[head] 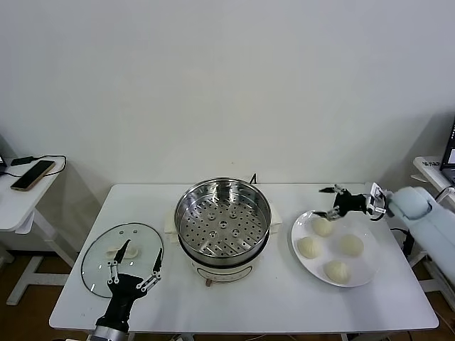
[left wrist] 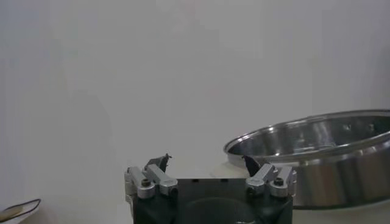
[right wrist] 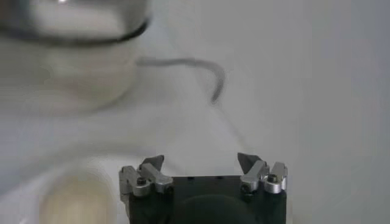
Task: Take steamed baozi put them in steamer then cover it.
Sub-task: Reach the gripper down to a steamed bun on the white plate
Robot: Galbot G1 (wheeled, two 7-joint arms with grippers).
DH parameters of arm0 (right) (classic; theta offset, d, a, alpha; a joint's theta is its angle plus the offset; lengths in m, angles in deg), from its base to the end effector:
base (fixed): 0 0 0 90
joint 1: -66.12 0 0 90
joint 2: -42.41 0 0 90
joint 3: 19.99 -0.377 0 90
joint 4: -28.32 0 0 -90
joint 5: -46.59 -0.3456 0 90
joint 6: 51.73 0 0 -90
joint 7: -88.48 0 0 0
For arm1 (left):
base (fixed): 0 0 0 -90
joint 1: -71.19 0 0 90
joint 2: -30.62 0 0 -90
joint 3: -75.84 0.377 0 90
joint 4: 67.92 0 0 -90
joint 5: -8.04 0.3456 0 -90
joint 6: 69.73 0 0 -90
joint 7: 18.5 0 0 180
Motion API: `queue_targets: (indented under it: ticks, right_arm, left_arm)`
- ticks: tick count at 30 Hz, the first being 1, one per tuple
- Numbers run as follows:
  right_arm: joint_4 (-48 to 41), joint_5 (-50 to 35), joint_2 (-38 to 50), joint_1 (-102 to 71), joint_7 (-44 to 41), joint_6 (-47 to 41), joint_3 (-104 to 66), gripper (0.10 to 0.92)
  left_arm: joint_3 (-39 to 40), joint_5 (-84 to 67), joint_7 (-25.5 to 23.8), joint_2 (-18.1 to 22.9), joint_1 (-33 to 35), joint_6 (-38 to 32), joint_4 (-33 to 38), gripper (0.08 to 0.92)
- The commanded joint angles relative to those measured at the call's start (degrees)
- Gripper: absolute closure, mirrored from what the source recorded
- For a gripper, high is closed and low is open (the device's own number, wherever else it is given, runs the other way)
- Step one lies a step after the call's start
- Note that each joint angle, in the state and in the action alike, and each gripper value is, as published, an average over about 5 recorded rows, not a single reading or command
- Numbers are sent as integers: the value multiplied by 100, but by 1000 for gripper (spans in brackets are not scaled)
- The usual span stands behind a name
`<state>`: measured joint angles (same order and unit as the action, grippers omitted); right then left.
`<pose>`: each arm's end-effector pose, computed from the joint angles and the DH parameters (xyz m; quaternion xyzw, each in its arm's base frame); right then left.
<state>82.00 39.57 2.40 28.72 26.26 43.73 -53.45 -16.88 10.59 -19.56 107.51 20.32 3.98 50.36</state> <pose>0.5317 -0.2962 -0.2133 0.4973 -0.6984 0.4146 0.3051 0.1068 0.0624 -0.3504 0.0728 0.9885 0.1227 0.0493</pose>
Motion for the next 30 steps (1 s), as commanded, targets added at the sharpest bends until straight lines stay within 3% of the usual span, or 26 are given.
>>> queue_targets:
  ticks: [1, 16, 30]
  right_arm:
    - [-963, 1634, -500, 1159, -1216, 116, 1131, 203]
    - [-1736, 1907, -1337, 1003, -596, 337, 1053, 203]
    - [-1886, 1969, -1574, 901, -460, 425, 1128, 209]
  left_arm:
    - [-7, 18, 9, 22, 25, 6, 2, 177]
    - [-36, 17, 45, 36, -40, 0, -119, 177]
    - [-39, 15, 52, 38, -71, -27, -177, 177]
